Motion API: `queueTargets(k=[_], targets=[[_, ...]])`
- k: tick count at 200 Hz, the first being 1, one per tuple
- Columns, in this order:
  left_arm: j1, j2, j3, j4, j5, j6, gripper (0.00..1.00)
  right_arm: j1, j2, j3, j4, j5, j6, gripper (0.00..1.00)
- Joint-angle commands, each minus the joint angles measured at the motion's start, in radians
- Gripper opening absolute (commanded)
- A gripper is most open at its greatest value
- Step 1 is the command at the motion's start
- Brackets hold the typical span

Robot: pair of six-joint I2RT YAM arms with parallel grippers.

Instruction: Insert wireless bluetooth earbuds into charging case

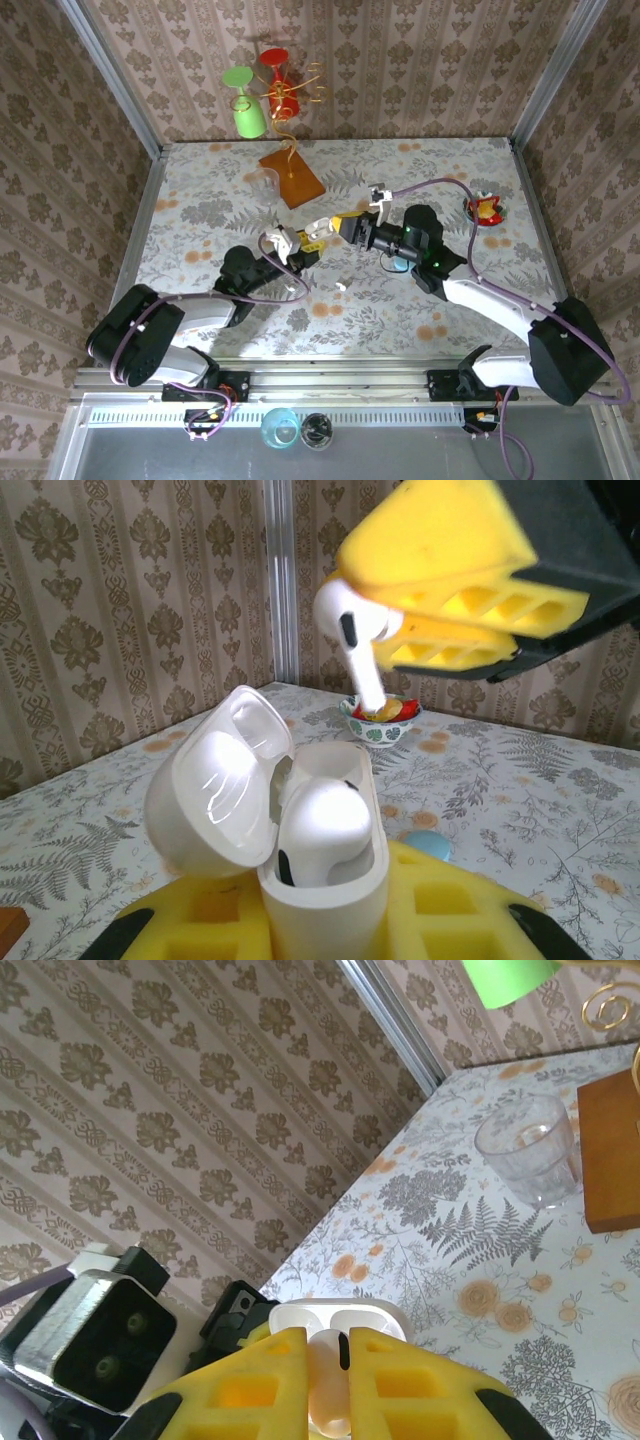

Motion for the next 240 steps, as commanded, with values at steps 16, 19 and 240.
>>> queueTargets(k=[16,19,240], targets=[[-0.009,-0.002,0.024,0.052,0.001,-0.018,0.00,0.010,0.036,0.046,0.054,-0.008,-0.016,0.15],[-0.008,-0.002,0.024,0.053,-0.001,-0.017,0.00,0.010,0.039,0.046,0.053,-0.005,-0.017,0.15],[0.022,-0.006,0.009,0.052,-0.055,-0.039,0.00,0.007,0.019,0.055,-0.059,-0.008,-0.035,0.35]])
